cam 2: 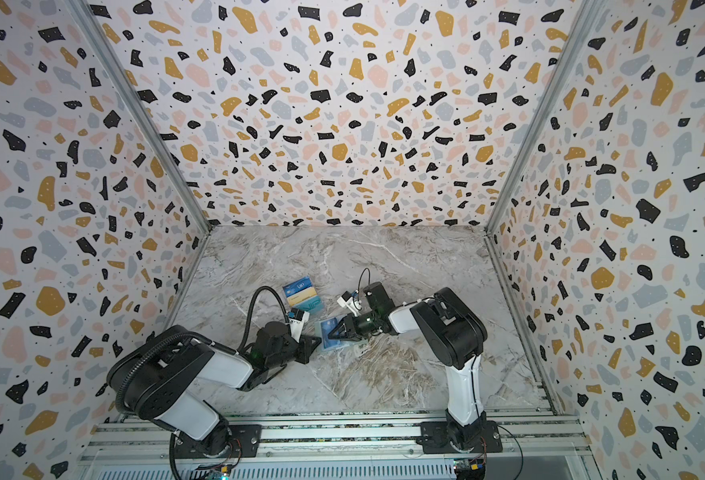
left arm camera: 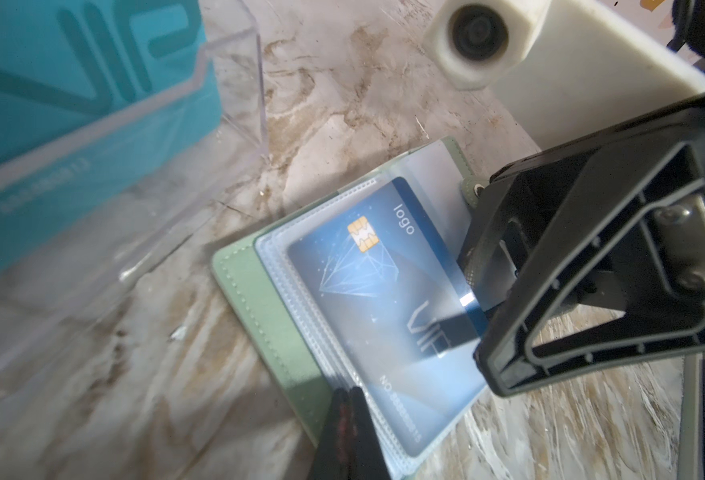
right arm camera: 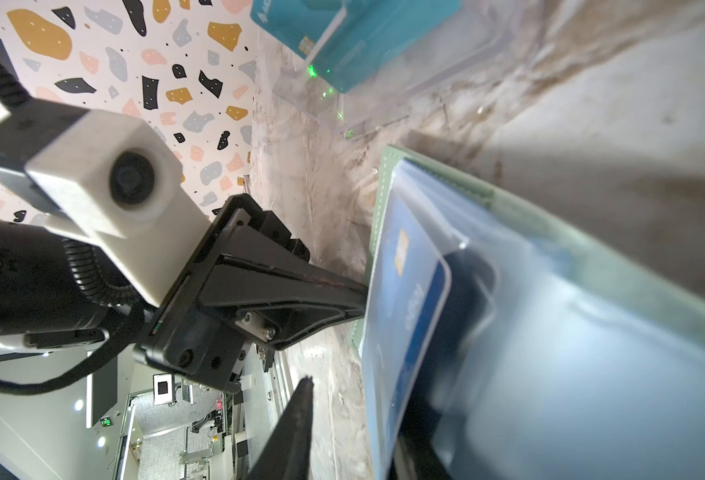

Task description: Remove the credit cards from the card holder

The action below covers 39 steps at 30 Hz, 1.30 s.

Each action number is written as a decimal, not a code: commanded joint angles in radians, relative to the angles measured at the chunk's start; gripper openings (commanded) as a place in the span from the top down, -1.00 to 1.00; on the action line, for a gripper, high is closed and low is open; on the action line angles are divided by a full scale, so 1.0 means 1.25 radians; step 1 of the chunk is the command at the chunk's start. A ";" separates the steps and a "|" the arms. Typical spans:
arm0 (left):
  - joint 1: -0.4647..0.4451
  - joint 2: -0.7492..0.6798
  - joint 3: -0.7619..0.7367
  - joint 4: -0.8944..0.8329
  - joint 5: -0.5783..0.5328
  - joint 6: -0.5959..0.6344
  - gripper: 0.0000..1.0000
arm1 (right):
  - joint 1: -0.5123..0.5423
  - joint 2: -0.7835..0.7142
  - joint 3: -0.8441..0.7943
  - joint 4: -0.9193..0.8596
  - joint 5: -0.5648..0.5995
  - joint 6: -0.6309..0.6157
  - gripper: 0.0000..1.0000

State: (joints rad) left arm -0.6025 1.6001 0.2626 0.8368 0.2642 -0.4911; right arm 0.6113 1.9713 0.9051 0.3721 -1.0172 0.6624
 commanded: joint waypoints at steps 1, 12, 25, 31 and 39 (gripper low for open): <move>-0.010 0.032 -0.014 -0.112 0.000 0.000 1.00 | -0.005 -0.023 -0.012 0.041 -0.023 0.013 0.42; -0.010 0.034 -0.014 -0.109 -0.001 -0.003 1.00 | -0.030 -0.048 -0.046 0.080 -0.042 0.033 0.43; -0.010 0.045 -0.004 -0.105 0.001 -0.005 1.00 | -0.053 -0.068 -0.074 0.097 -0.046 0.038 0.45; -0.010 0.050 0.000 -0.104 0.002 -0.006 1.00 | -0.063 -0.075 -0.078 0.096 -0.048 0.037 0.48; -0.010 0.056 0.002 -0.098 0.003 -0.008 1.00 | -0.071 -0.079 -0.080 0.085 -0.044 0.031 0.54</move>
State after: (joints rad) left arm -0.6033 1.6203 0.2722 0.8532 0.2657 -0.4953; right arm 0.5274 1.9217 0.8085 0.4725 -1.0550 0.7105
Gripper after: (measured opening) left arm 0.048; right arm 0.234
